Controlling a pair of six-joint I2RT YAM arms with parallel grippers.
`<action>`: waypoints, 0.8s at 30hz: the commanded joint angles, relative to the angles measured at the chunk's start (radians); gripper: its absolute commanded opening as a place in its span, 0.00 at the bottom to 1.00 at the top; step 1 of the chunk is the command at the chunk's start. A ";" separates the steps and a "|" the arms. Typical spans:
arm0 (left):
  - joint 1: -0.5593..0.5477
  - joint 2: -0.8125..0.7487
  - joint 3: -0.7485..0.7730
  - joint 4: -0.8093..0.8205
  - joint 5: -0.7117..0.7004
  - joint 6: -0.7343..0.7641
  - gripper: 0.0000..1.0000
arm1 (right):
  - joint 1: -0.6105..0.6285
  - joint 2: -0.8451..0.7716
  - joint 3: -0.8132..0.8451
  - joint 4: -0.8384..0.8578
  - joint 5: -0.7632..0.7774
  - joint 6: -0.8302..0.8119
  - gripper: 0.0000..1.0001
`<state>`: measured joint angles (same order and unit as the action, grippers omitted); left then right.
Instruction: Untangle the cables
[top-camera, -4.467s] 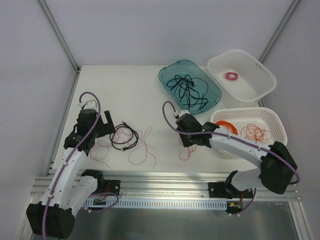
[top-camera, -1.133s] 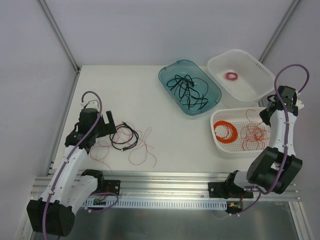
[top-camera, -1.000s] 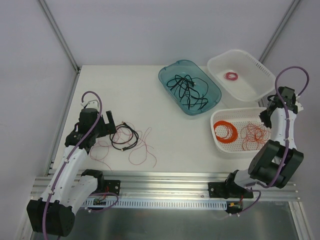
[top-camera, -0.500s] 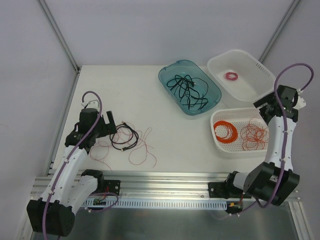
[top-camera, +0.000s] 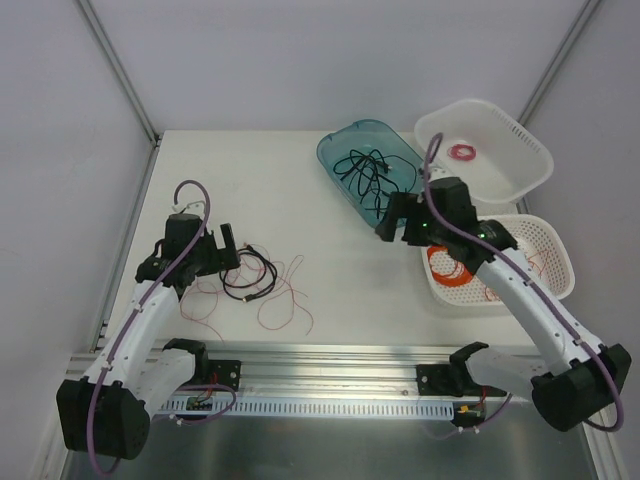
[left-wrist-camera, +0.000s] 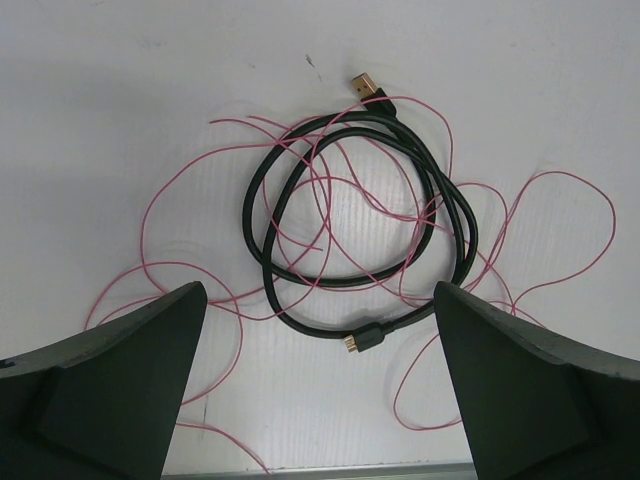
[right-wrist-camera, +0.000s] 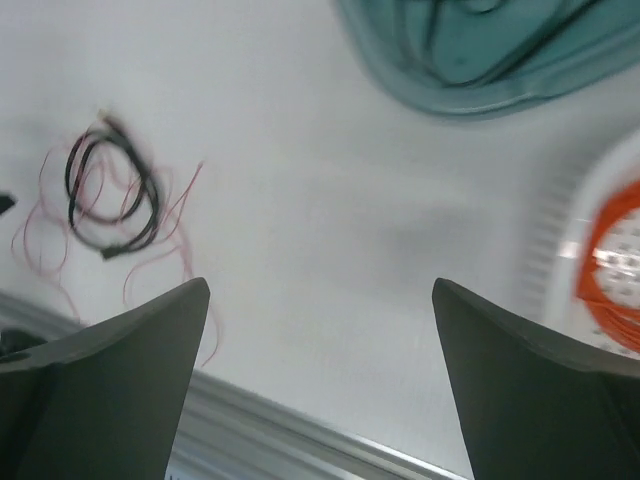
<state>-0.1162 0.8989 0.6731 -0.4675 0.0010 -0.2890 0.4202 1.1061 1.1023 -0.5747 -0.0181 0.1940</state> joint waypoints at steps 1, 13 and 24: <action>0.006 0.021 0.005 0.023 0.039 -0.004 0.99 | 0.182 0.066 -0.018 0.119 -0.039 -0.002 0.99; 0.006 0.026 0.008 0.023 0.007 -0.002 0.99 | 0.462 0.536 0.036 0.472 0.012 0.321 0.84; 0.006 0.031 0.014 0.023 0.007 -0.002 0.99 | 0.517 0.771 0.165 0.477 0.152 0.446 0.71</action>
<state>-0.1162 0.9302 0.6731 -0.4599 0.0109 -0.2897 0.9348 1.8481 1.2160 -0.1371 0.0746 0.5743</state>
